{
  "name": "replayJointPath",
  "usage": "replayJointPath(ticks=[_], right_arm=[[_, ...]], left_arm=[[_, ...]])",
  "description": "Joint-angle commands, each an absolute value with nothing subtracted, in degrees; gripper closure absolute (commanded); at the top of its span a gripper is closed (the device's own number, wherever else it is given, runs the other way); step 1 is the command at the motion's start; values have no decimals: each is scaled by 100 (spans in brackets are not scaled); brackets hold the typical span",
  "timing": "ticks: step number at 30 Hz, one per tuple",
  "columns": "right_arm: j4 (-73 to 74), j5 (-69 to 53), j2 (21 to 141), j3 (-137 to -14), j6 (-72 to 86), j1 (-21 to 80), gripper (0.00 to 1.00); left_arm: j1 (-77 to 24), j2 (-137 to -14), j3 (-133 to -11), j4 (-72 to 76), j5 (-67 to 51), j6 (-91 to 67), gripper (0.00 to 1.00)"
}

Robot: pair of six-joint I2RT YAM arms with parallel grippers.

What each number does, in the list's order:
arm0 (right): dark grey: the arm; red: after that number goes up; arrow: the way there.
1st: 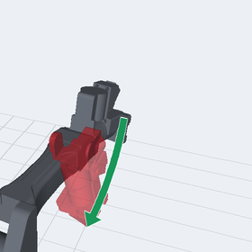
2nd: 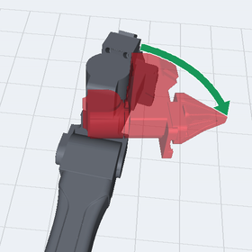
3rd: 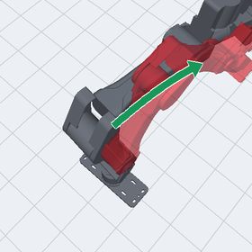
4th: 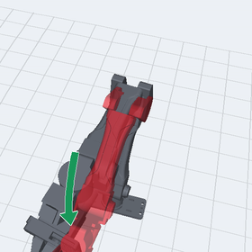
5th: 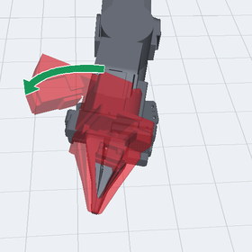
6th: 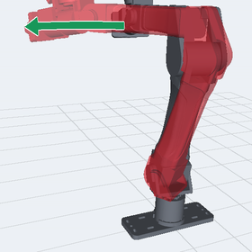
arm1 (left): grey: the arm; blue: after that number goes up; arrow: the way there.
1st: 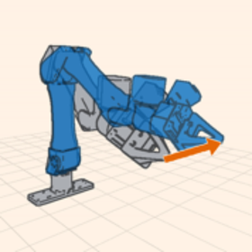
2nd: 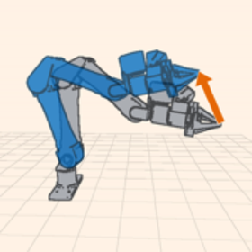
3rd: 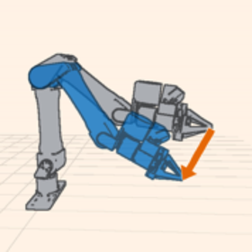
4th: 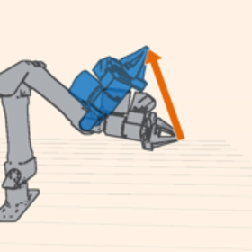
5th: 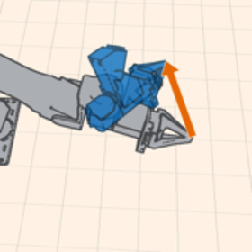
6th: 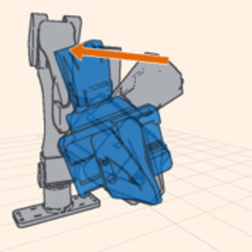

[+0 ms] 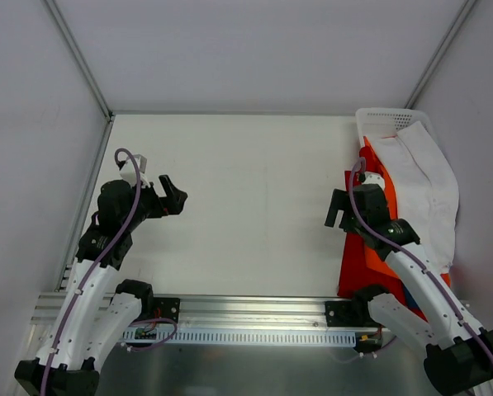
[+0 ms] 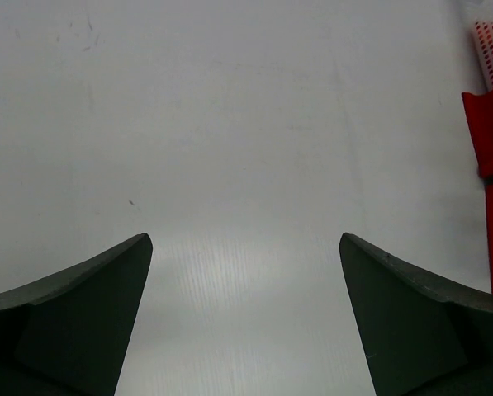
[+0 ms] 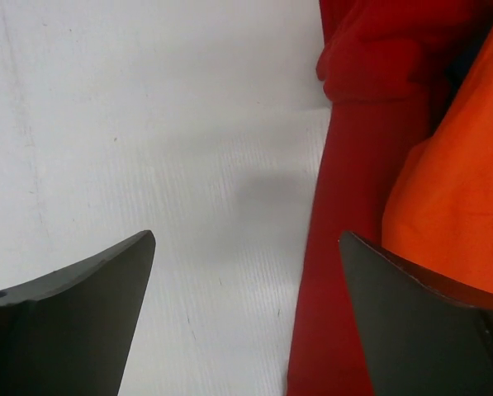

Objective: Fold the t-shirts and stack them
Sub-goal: Grab crumpled tshirt from bin with the right arm

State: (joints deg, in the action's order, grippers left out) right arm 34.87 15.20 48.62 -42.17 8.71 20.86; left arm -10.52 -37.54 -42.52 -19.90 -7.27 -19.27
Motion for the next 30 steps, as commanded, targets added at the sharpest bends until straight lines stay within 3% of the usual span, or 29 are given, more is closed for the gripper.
replayJointPath(ticks=[1,9,11,13,14,18,23,26,30], right_arm=[[3304,1556,4781,-4385,887,2127,0],[2487,878,4780,-4016,949,2215,0],[3002,1656,5000,-4314,818,2215,1],[3531,3356,5385,-4911,1018,2075,1],[3777,3505,5475,-5052,1020,1648,1],[3771,2648,5520,-5229,1133,248,1],[3622,2874,5283,-4906,1230,-638,1],[3254,2077,5238,-4537,1230,-1743,0],[2989,986,5693,-4307,1502,-2215,1]], left_arm=[[-1081,-3832,-4227,-2109,-852,-1784,1],[-1081,-3665,-4166,-2153,-835,-1846,1],[-1072,-3674,-4175,-2162,-879,-1846,1],[-1081,-3656,-4166,-2162,-931,-1854,1],[-1072,-3656,-4166,-2162,-949,-1854,1],[-1107,-3639,-4148,-2162,-976,-1863,1],[-1134,-3639,-4140,-2171,-1011,-1863,1],[-1195,-3647,-4140,-2171,-1011,-1854,1],[-1204,-3656,-4148,-2171,-1002,-1854,1]])
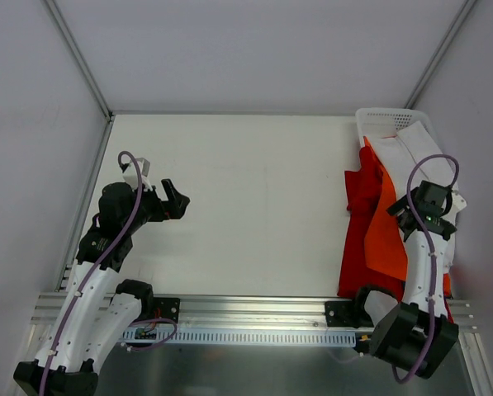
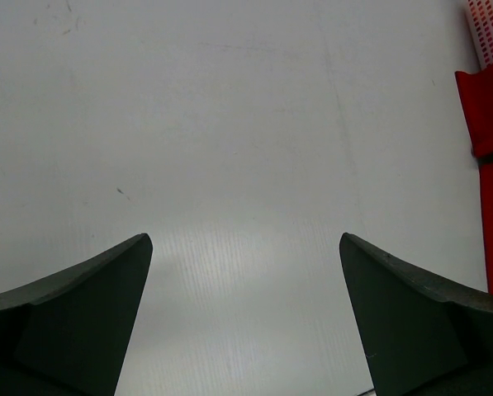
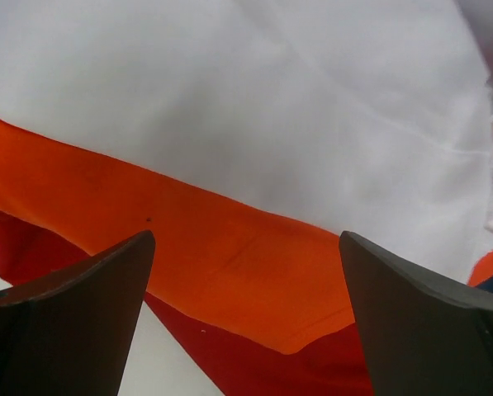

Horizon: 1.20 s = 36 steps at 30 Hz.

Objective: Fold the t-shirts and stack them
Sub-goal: Grab crumpled tshirt from bin with the right arm

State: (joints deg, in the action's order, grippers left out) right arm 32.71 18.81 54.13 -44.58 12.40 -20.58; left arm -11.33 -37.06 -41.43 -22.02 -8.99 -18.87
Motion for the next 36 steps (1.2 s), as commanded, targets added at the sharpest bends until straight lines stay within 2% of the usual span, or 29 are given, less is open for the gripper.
replayJointPath(ticks=[1,10,21,26,30,36], right_arm=[[2953,958,5800,-4281,1538,-2206,0],[2549,913,6495,-4096,1617,-2241,1],[2725,2311,5687,-3920,1872,-2662,1],[2716,2137,5835,-3885,1855,-2698,1],[2742,1741,6528,-3946,1811,-2698,1],[2619,1397,6882,-3876,1775,-2698,1]], left_arm=[[-1204,-3665,-4148,-2162,-1011,-1854,1],[-1204,-3612,-4157,-2171,-1037,-1854,1],[-1213,-3709,-4157,-2171,-1187,-1872,1],[-1230,-3709,-4157,-2171,-1187,-1881,1],[-1239,-3726,-4157,-2171,-1204,-1898,1],[-1257,-3779,-4166,-2162,-1230,-1898,1]])
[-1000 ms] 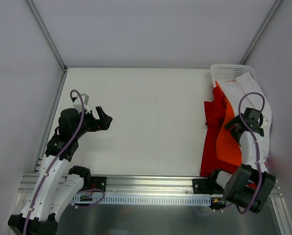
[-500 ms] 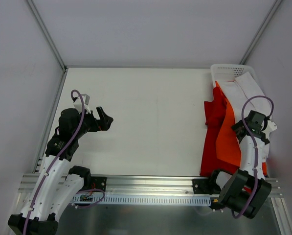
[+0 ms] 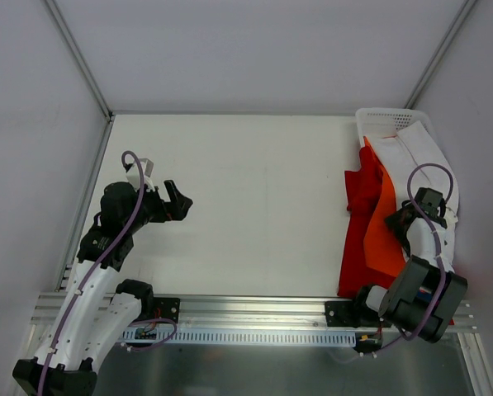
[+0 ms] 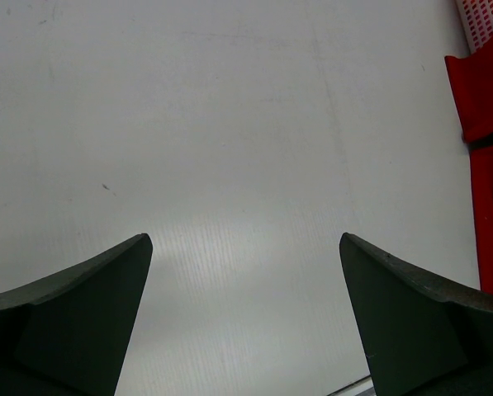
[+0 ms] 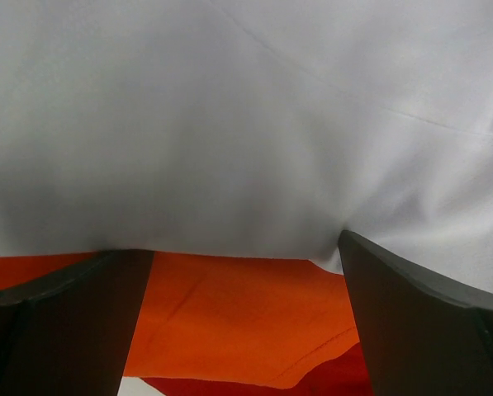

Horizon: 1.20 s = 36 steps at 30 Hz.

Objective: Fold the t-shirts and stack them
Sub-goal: Grab crumpled tshirt from bin with the right arm, then move the tshirt to the center of the board

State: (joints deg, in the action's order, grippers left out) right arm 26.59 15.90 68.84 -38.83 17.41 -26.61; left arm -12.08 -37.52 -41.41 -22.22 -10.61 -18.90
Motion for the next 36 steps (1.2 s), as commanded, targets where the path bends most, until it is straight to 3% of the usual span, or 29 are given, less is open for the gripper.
replayJointPath(ticks=[1,4,7,8,9,10,22,28,31,36], right_arm=[[2628,1476,6856,-3876,1793,-2698,1],[2602,1538,6759,-3832,1802,-2698,4],[2531,1547,6671,-3771,1802,-2725,54],[2540,1582,6636,-3753,1819,-2742,84],[2540,1599,6618,-3744,1837,-2751,96],[2549,1617,6601,-3735,1846,-2751,99],[2672,1714,5661,-3762,1907,-2742,100],[2523,495,4485,-4147,2099,-2400,100],[2382,281,4307,-4909,2179,-1567,100],[2092,860,5367,-6405,2067,1612,100]], left_arm=[[-1274,-3805,-4166,-2171,-1239,-1898,1],[-1274,-3814,-4157,-2171,-1239,-1898,1],[-1292,-3815,-4157,-2171,-1222,-1898,1],[-1283,-3814,-4157,-2171,-1213,-1890,1],[-1283,-3814,-4149,-2162,-1204,-1890,1],[-1283,-3814,-4148,-2171,-1204,-1890,1],[-1301,-3858,-4157,-2171,-1230,-1881,1],[-1301,-3902,-4166,-2162,-1266,-1881,1],[-1310,-3894,-4166,-2162,-1266,-1872,1],[-1301,-3929,-4175,-2171,-1239,-1846,1]])
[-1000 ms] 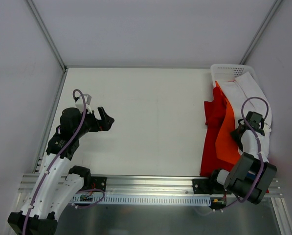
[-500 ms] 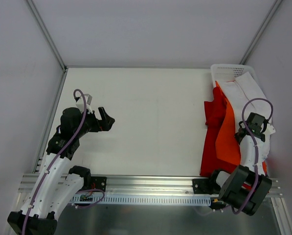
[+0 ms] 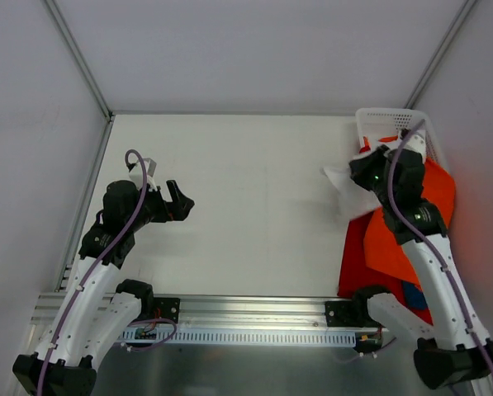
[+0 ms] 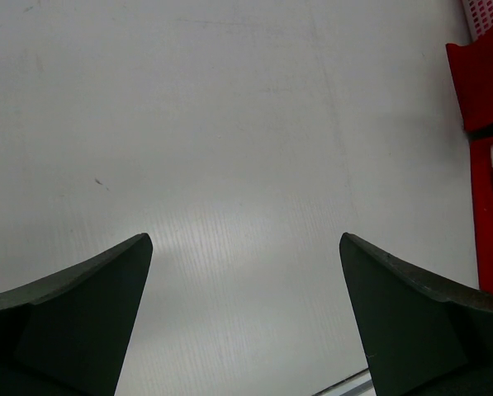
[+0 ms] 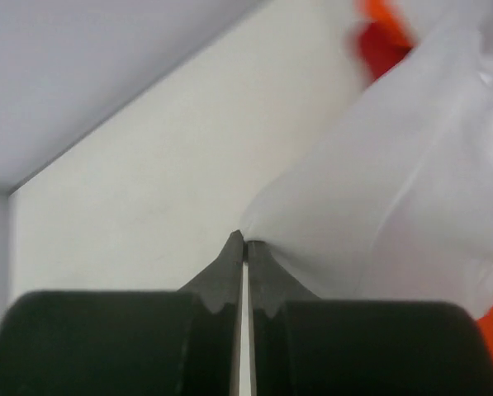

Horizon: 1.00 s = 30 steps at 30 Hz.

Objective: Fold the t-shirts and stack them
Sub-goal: Move the tshirt to the center of the board, then flatten out the tshirt

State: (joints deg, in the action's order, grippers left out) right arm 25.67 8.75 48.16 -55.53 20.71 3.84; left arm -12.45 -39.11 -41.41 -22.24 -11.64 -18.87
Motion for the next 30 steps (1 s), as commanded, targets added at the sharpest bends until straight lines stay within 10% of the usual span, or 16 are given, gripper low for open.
replayJointPath(ticks=[1,8,15,17,18,19,30], right_arm=[[2083,1166,5736,-6720,1935,2113,100],[3225,1415,10101,-10244,1388,4885,100],[2619,1352,10503,-10274,1582,4948,97],[2987,1528,10617,-10493,1354,4940,50],[3171,1590,10722,-10781,1275,4939,9],[3608,1704,10949,-10923,1205,4931,1],[3823,2276,10478,-9898,1397,4931,1]], left_arm=[[-1309,-3937,-4166,-2171,-1231,-1837,1],[-1310,-3929,-4148,-2171,-1055,-1767,1],[-1345,-3973,-4148,-2197,-932,-1723,1],[-1336,-3973,-4166,-2215,-940,-1723,1],[-1336,-3973,-4166,-2215,-940,-1723,1],[-1336,-3973,-4175,-2224,-932,-1723,1],[-1703,-4797,-4306,-2101,-2632,-1802,1]])
